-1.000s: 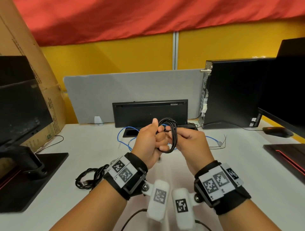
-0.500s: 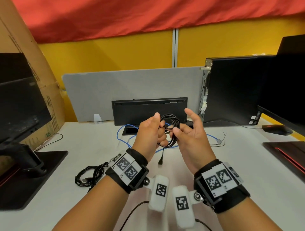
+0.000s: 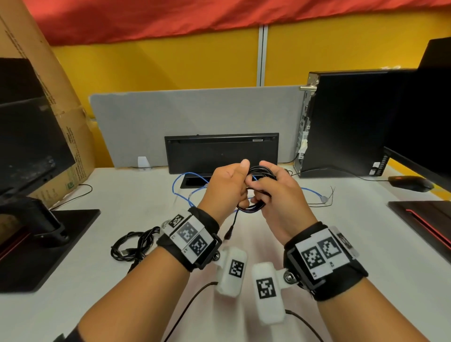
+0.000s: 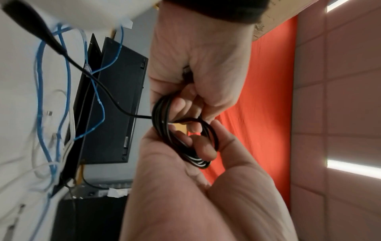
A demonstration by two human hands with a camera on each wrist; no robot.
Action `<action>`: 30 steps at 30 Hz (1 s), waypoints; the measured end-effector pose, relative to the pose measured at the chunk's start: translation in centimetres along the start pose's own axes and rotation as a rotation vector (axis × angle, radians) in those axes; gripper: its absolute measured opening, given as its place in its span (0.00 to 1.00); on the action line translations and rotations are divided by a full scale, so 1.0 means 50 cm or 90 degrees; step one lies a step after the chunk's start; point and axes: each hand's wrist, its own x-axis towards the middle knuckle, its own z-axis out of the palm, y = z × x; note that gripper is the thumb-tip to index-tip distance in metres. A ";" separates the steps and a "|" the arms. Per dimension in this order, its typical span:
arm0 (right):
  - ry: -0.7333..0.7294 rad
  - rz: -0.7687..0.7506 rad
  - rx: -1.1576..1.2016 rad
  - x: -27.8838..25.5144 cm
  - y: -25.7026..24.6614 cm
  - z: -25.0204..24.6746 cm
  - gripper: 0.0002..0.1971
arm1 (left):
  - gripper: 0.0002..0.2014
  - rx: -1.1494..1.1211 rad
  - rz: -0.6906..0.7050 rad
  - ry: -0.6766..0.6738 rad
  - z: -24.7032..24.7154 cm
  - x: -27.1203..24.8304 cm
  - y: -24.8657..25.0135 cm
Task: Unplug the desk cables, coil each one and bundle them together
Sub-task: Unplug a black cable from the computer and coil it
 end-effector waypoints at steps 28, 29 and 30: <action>0.020 0.140 0.159 0.002 -0.021 -0.008 0.15 | 0.19 0.271 0.155 0.160 -0.051 0.025 -0.011; 0.016 0.139 0.121 0.005 -0.023 -0.012 0.14 | 0.19 0.267 0.151 0.165 -0.054 0.026 -0.011; 0.007 0.129 0.072 0.007 -0.024 -0.018 0.14 | 0.19 0.262 0.145 0.174 -0.058 0.028 -0.012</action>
